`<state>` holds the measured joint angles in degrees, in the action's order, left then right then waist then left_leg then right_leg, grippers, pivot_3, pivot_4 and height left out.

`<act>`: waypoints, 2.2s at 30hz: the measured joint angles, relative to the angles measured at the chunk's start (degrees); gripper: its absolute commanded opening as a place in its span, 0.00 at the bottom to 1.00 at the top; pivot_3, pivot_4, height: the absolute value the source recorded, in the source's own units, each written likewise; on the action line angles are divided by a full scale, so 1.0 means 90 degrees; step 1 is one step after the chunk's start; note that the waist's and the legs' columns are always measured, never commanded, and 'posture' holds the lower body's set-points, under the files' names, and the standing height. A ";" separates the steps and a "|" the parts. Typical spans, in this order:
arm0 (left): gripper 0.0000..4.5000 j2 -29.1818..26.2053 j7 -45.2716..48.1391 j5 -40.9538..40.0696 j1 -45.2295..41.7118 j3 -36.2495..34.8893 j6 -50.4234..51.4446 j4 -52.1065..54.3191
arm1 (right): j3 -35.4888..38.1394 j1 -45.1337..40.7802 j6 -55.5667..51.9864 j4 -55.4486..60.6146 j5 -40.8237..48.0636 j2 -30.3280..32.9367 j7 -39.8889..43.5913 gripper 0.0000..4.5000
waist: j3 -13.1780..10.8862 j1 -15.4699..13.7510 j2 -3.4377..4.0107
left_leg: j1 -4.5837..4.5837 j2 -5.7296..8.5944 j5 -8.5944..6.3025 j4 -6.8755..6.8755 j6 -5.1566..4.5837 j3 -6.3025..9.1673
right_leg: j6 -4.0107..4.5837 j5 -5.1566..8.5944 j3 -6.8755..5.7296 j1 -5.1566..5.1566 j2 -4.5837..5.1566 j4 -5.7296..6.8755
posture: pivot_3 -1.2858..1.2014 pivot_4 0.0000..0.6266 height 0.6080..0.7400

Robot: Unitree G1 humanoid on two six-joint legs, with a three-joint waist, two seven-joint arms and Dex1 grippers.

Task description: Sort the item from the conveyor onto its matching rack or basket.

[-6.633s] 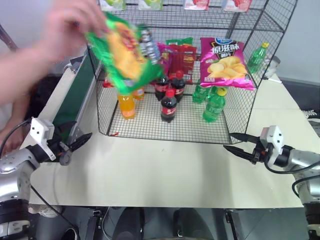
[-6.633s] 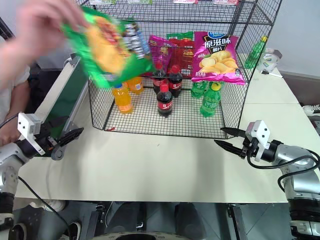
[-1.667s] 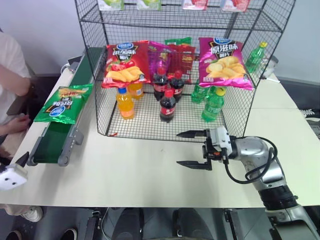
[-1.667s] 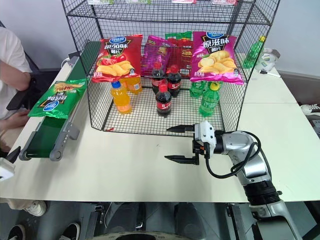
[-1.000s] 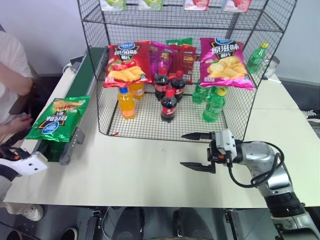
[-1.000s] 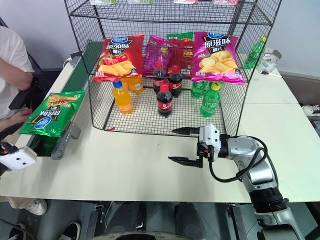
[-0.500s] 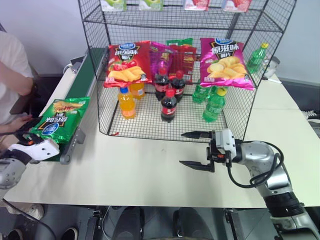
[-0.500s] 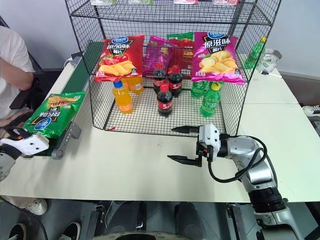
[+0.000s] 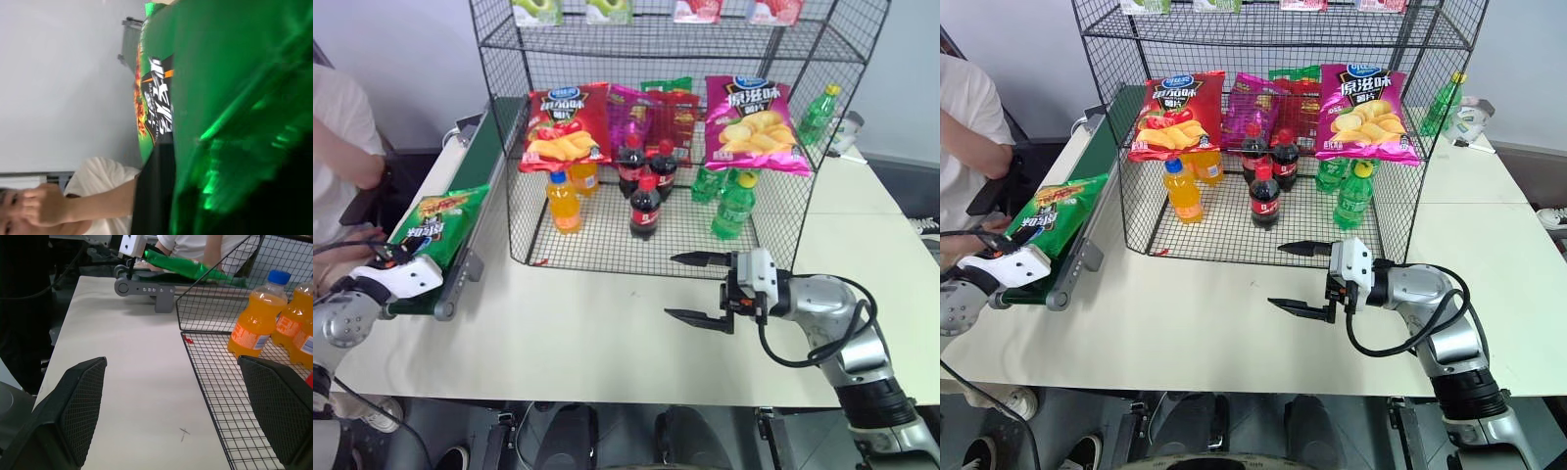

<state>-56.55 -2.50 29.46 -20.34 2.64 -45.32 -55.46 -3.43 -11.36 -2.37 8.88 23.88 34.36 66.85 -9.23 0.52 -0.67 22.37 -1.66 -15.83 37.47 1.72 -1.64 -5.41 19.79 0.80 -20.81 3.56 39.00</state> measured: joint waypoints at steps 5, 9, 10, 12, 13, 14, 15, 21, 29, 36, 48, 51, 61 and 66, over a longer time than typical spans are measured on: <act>0.01 -0.0145 -0.0086 -0.0099 0.0281 -0.0036 -0.0152 0.0188 | 0.0024 0.0043 -0.0018 -0.0004 0.0004 0.0046 -0.0009 1.00 | 0.0000 0.0020 0.0000 | 0.0000 -0.0001 0.0000 0.0000 0.0000 -0.0001 | 0.0000 0.0000 0.0003 -0.0003 0.0000 0.0001 | 0.52 0.24 0.99; 0.01 -0.0168 0.0599 -0.1321 0.1080 -0.0503 -0.0471 0.0971 | 0.0044 0.0025 0.0058 -0.0069 0.0000 0.0044 0.0020 1.00 | -0.0005 0.0041 -0.0013 | 0.0008 -0.0009 0.0000 -0.0001 0.0000 -0.0002 | 0.0001 0.0000 0.0008 -0.0012 0.0000 0.0000 | 0.52 0.24 0.99; 0.01 -0.0159 0.1026 -0.2000 0.1350 -0.0666 -0.0458 0.1338 | 0.0055 0.0014 0.0093 -0.0116 0.0000 0.0041 0.0031 1.00 | -0.0008 0.0049 -0.0019 | 0.0009 -0.0011 0.0000 -0.0002 0.0001 -0.0002 | 0.0001 0.0001 0.0009 -0.0014 0.0001 -0.0001 | 0.52 0.24 0.99; 0.01 -0.0153 0.2056 -0.3536 0.1932 -0.0978 -0.0287 0.2285 | 0.0088 -0.0004 0.0154 -0.0225 0.0003 0.0032 0.0046 1.00 | -0.0010 0.0063 -0.0023 | 0.0010 -0.0013 0.0000 -0.0002 0.0002 -0.0002 | 0.0003 0.0001 0.0011 -0.0016 0.0003 -0.0002 | 0.52 0.24 0.99; 0.01 -0.0167 0.2690 -0.4450 0.2378 -0.1203 0.0002 0.2961 | 0.0080 -0.0052 0.0176 -0.0291 0.0002 0.0009 0.0055 1.00 | -0.0011 0.0071 -0.0025 | 0.0010 -0.0014 0.0000 -0.0004 0.0003 -0.0002 | 0.0004 0.0001 0.0013 -0.0016 0.0004 -0.0003 | 0.52 0.24 0.99; 0.01 -0.0214 0.3390 -0.5371 0.2887 -0.1439 0.0388 0.3690 | 0.0106 -0.0071 0.0206 -0.0339 0.0003 -0.0004 0.0061 1.00 | -0.0013 0.0100 -0.0028 | 0.0006 -0.0017 0.0001 -0.0009 0.0005 -0.0005 | 0.0006 0.0001 0.0016 -0.0015 0.0005 -0.0007 | 0.52 0.24 0.99; 0.01 -0.0266 0.4157 -0.6360 0.3476 -0.1743 0.0972 0.4442 | 0.0119 -0.0112 0.0234 -0.0413 0.0001 -0.0016 0.0076 1.00 | -0.0013 0.0145 -0.0028 | 0.0006 -0.0017 0.0001 -0.0015 0.0006 -0.0005 | 0.0006 0.0002 0.0016 -0.0014 0.0007 -0.0011 | 0.52 0.24 0.99; 0.01 -0.0527 0.6709 -1.0600 0.5588 -0.4380 0.5645 0.6601 | 0.0193 -0.0312 0.0238 -0.0762 0.0061 -0.0061 0.0231 1.00 | -0.0021 0.0234 -0.0032 | -0.0004 -0.0018 0.0007 -0.0025 0.0014 0.0003 | 0.0020 0.0009 0.0007 -0.0005 -0.0002 -0.0010 | 0.52 0.24 0.99; 0.01 -0.0285 0.7299 -1.2405 0.5759 -0.5160 0.8891 0.8197 | 0.0183 -0.0372 -0.0952 -0.0300 0.0842 -0.0128 0.0127 1.00 | -0.0023 0.0179 -0.0030 | -0.0007 -0.0009 0.0007 -0.0020 0.0013 0.0008 | 0.0018 0.0009 0.0007 0.0007 -0.0002 -0.0016 | 0.52 0.24 0.99; 0.01 0.0246 0.6886 -1.2620 0.3690 -0.3020 0.9758 0.9008 | 0.0322 -0.0373 -0.3564 0.0715 0.2929 0.0192 -0.0025 1.00 | -0.0023 0.0168 -0.0034 | -0.0006 -0.0009 0.0007 -0.0020 0.0013 0.0012 | 0.0019 0.0009 0.0008 0.0009 -0.0004 -0.0019 | 0.52 0.24 0.99; 0.01 0.1038 0.7227 -1.2076 0.1471 -0.1510 1.0577 0.8074 | 0.0402 -0.0916 -0.5147 0.0767 0.3997 0.0133 -0.0185 1.00 | -0.0028 0.0172 -0.0032 | 0.0009 -0.0012 0.0007 -0.0023 0.0012 0.0013 | 0.0016 0.0009 0.0013 -0.0005 -0.0023 -0.0034 | 0.52 0.24 0.99; 0.01 0.1407 0.7298 -1.1702 0.1283 -0.1339 1.0524 0.7863 | 0.0279 -0.0912 -0.5268 0.0868 0.4008 0.0026 -0.0200 1.00 | -0.0028 0.0168 -0.0033 | 0.0011 -0.0011 0.0007 -0.0023 0.0012 0.0012 | 0.0016 0.0008 0.0013 -0.0005 -0.0022 -0.0038 | 0.52 0.24 0.99; 0.01 0.2138 0.7580 -1.0763 0.1160 -0.1132 1.0248 0.7489 | 0.0000 -0.0918 -0.5346 0.1067 0.3905 -0.0229 -0.0378 1.00 | -0.0029 0.0172 -0.0035 | 0.0012 -0.0013 0.0007 -0.0024 0.0012 0.0013 | 0.0016 0.0008 0.0013 -0.0004 -0.0023 -0.0042 | 0.52 0.24 0.99; 0.00 0.2359 0.7598 -1.0558 0.1153 -0.1132 1.0219 0.7468 | -0.0163 -0.0923 -0.5243 0.1042 0.3594 -0.0293 -0.0381 0.70 | -0.0029 0.0172 -0.0035 | 0.0012 -0.0014 0.0007 -0.0025 0.0012 0.0013 | 0.0016 0.0008 0.0013 -0.0004 -0.0022 -0.0045 | 0.52 0.24 0.99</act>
<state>-35.32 65.89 -65.56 -9.97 -7.55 46.65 11.75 -4.90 -19.67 -49.56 18.26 56.22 31.72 63.43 -9.49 2.06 -0.98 22.48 -1.78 -15.77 37.25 1.83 -1.53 -5.27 19.87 0.92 -20.85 3.36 38.59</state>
